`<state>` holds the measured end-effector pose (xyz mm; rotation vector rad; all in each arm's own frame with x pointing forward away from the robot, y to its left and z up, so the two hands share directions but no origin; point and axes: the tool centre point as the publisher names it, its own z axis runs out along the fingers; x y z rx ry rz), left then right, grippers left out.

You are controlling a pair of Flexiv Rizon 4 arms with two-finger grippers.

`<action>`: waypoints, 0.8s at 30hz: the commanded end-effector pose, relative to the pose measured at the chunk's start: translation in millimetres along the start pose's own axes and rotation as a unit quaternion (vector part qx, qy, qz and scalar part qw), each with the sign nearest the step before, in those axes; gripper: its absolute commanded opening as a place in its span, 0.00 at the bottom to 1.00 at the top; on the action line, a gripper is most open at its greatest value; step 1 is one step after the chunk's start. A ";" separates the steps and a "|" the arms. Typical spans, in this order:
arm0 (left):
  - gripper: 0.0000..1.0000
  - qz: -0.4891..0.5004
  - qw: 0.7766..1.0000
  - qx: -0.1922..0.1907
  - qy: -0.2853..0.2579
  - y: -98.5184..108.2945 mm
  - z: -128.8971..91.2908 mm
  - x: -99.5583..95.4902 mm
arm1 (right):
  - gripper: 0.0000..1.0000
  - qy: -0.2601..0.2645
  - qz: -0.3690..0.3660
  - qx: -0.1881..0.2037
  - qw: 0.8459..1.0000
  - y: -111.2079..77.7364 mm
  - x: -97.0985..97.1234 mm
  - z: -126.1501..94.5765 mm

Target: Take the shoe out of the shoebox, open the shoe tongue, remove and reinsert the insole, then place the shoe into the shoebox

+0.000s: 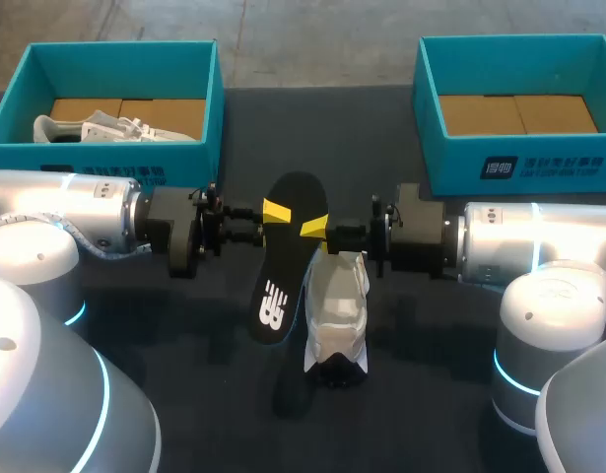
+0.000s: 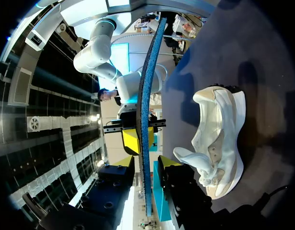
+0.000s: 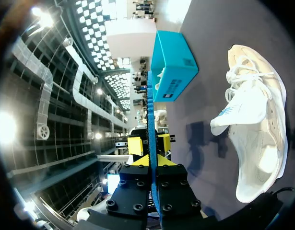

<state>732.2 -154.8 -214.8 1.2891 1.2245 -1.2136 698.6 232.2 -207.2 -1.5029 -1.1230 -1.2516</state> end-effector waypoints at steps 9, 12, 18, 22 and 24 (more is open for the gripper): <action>0.14 0.002 1.000 0.000 0.000 -3.3 3.4 1.0 | 0.00 -0.002 0.000 -0.001 1.000 -1.0 0.3 1.6; 0.13 0.002 1.000 0.000 0.001 -3.3 4.3 1.9 | 0.00 -0.002 0.000 -0.001 1.000 -1.0 0.3 1.6; 0.00 0.002 1.000 0.000 0.003 -2.8 6.2 2.9 | 0.00 -0.002 0.000 -0.001 1.000 -1.0 0.3 1.6; 0.00 0.006 1.000 0.002 0.008 -3.1 7.8 3.4 | 0.00 -0.002 0.000 -0.001 1.000 -1.0 0.3 1.6; 0.00 0.007 1.000 0.003 0.009 -3.4 8.2 3.5 | 0.00 -0.002 0.000 -0.001 1.000 -1.0 0.3 1.6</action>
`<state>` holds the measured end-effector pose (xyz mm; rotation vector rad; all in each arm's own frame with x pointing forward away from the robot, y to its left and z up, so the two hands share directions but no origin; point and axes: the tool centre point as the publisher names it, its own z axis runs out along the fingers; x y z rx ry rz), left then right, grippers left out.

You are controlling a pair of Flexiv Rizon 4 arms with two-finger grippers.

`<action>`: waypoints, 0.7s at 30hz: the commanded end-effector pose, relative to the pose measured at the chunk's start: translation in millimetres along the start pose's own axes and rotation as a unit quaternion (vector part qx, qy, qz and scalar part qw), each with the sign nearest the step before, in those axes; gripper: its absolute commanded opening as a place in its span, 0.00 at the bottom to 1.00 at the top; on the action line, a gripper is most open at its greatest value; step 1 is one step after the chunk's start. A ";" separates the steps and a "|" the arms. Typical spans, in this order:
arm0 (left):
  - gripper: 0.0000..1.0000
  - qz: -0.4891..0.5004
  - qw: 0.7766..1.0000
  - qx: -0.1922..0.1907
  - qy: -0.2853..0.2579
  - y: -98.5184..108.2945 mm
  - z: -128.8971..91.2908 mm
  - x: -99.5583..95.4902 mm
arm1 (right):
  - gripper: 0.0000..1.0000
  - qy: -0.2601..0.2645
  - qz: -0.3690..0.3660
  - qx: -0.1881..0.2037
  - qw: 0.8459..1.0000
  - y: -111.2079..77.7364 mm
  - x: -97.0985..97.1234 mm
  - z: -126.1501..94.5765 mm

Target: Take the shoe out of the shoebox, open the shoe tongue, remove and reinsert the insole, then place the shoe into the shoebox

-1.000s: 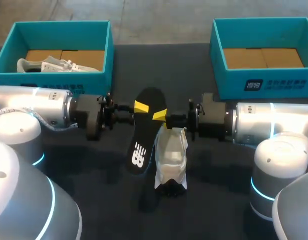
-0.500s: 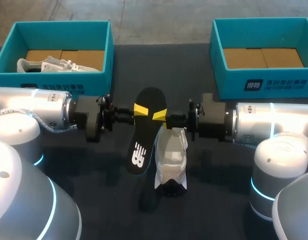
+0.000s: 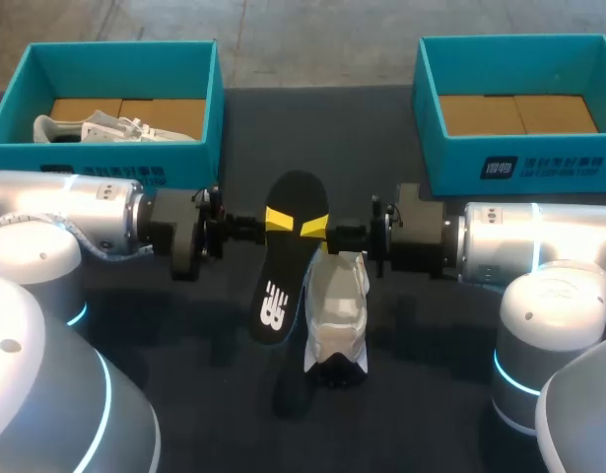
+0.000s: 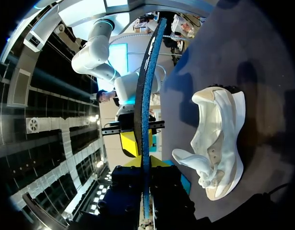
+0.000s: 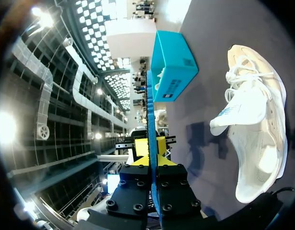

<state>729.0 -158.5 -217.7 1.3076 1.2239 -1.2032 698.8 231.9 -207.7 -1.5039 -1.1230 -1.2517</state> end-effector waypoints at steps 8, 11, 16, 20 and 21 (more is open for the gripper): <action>0.00 0.003 1.000 0.002 0.003 -2.3 4.3 -0.9 | 1.00 -0.012 0.003 -0.003 1.000 -2.5 2.1 1.5; 0.00 0.004 1.000 0.003 0.004 -3.8 3.8 -1.8 | 1.00 -0.019 0.000 -0.005 1.000 -3.1 3.8 0.5; 0.00 -0.005 1.000 0.012 0.001 -8.8 1.0 -3.2 | 1.00 -0.030 0.002 -0.015 0.999 -4.2 4.0 -5.7; 0.00 -0.016 1.000 0.022 0.009 -17.0 -1.4 -2.8 | 1.00 -0.039 0.008 -0.026 0.999 -5.1 1.7 -13.3; 0.00 -0.020 0.999 0.027 0.009 -20.1 -1.9 -3.4 | 1.00 -0.041 0.009 -0.031 0.999 -5.5 1.2 -15.5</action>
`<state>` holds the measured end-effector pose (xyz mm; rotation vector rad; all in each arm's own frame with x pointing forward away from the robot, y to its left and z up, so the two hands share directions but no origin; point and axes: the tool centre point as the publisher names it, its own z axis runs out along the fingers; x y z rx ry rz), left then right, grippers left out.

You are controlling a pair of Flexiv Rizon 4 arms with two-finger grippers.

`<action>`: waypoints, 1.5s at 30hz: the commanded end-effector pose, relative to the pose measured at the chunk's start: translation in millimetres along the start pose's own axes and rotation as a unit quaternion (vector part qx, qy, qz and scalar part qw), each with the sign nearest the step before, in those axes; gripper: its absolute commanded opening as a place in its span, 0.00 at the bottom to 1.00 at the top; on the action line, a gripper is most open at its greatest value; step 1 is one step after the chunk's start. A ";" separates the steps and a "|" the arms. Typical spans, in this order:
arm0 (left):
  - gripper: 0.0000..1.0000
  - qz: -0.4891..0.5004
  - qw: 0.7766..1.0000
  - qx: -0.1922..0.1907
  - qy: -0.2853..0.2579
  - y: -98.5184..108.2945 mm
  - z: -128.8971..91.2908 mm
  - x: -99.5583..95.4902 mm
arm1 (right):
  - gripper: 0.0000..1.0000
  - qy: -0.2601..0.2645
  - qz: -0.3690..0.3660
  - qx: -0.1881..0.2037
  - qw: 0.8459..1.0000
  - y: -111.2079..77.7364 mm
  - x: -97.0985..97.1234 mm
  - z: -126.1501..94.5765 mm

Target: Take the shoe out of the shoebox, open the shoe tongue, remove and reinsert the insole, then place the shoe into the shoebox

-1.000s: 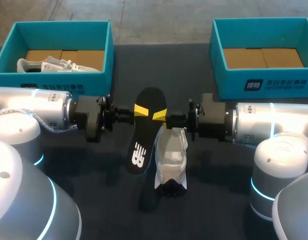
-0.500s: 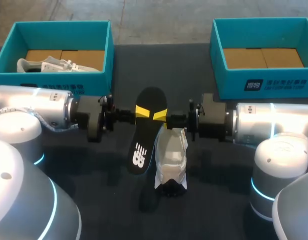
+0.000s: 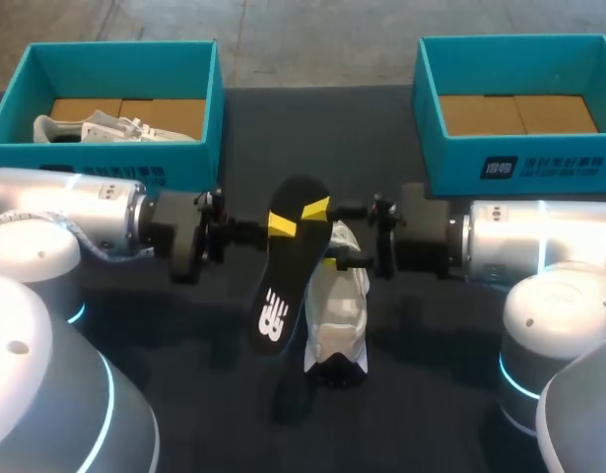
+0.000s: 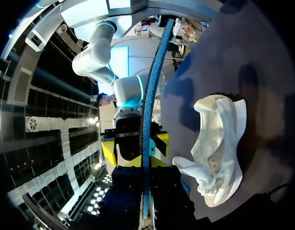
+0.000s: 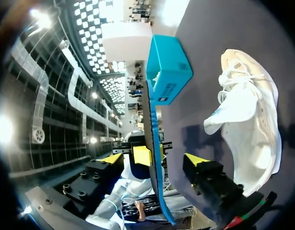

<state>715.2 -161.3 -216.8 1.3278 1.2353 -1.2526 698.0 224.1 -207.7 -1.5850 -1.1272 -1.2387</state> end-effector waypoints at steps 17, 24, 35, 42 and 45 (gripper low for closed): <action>0.00 -0.072 0.996 0.054 0.015 -54.2 -3.8 -4.6 | 1.00 -0.076 0.029 -0.054 0.995 -19.8 -14.6 -50.4; 0.00 -0.111 0.991 0.067 0.007 -73.8 2.4 1.4 | 1.00 -0.093 0.041 -0.065 0.993 -35.9 -23.9 -62.1; 0.00 -0.178 0.979 0.098 -0.002 -103.6 6.2 6.3 | 1.00 -0.141 0.064 -0.079 0.985 -65.1 -43.7 -78.9; 0.00 -0.220 0.970 0.105 -0.005 -120.4 9.0 13.9 | 1.00 -0.152 0.079 -0.092 0.981 -83.2 -56.5 -92.1; 0.00 -0.242 0.964 0.109 -0.013 -127.5 9.9 16.8 | 1.00 -0.154 0.083 -0.099 0.979 -90.5 -60.5 -96.1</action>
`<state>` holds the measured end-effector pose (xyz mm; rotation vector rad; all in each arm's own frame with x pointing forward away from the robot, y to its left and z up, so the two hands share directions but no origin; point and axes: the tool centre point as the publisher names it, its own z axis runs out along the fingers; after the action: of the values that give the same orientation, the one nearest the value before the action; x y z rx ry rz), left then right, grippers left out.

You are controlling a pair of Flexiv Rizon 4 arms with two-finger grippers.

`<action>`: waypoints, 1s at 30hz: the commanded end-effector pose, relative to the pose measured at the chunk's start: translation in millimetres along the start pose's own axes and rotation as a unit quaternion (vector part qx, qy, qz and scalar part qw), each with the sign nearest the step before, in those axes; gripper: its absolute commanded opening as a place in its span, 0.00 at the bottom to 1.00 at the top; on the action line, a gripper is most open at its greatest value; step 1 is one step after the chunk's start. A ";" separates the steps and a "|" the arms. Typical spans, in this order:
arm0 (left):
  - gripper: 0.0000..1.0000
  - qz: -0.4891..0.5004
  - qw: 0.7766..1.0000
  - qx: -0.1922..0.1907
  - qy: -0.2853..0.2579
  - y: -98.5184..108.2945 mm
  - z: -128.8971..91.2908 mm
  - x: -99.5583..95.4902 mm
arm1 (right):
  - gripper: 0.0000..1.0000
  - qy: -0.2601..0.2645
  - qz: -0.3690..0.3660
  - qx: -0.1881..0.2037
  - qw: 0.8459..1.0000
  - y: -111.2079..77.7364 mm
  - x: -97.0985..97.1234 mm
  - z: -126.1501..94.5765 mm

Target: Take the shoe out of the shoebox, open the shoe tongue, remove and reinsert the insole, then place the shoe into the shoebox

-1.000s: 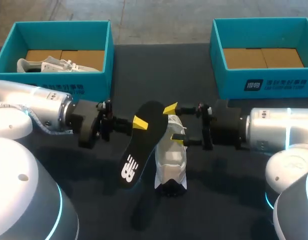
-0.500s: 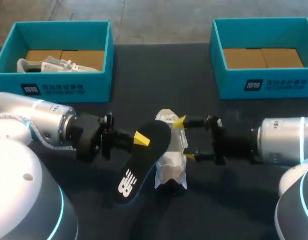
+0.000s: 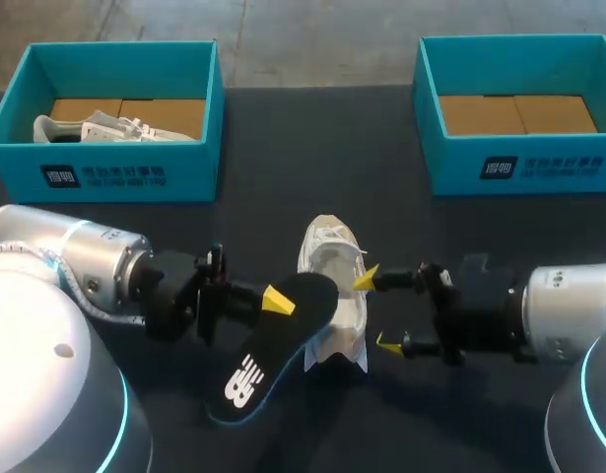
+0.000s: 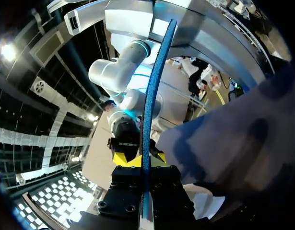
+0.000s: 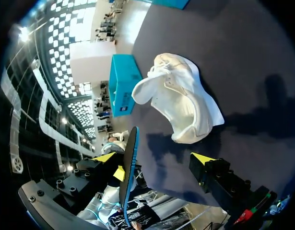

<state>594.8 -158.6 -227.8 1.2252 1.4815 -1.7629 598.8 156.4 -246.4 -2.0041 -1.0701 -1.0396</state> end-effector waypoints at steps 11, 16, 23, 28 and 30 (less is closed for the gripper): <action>0.00 -0.058 0.997 0.013 -0.055 -11.9 7.0 20.5 | 1.00 0.000 0.024 -0.023 0.999 -31.1 -25.2 -18.6; 0.00 -0.065 0.996 0.011 -0.061 -9.2 4.9 25.4 | 1.00 0.001 0.038 -0.021 0.999 -33.3 -38.5 -16.8; 0.00 -0.093 0.993 0.011 -0.078 -4.2 4.5 27.6 | 1.00 0.008 0.044 -0.027 0.999 -32.8 -45.0 -17.1; 0.00 -0.114 0.989 0.018 -0.089 -3.1 2.8 26.3 | 1.00 0.000 0.051 -0.029 0.998 -33.0 -46.6 -18.0; 0.00 -0.112 0.990 0.020 -0.082 -3.1 2.4 24.9 | 1.00 0.000 0.051 -0.029 0.998 -33.0 -46.6 -18.0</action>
<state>576.4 -155.8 -247.4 0.9245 1.5457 -1.9881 551.6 155.7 -276.3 -2.1324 -0.9231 -1.0593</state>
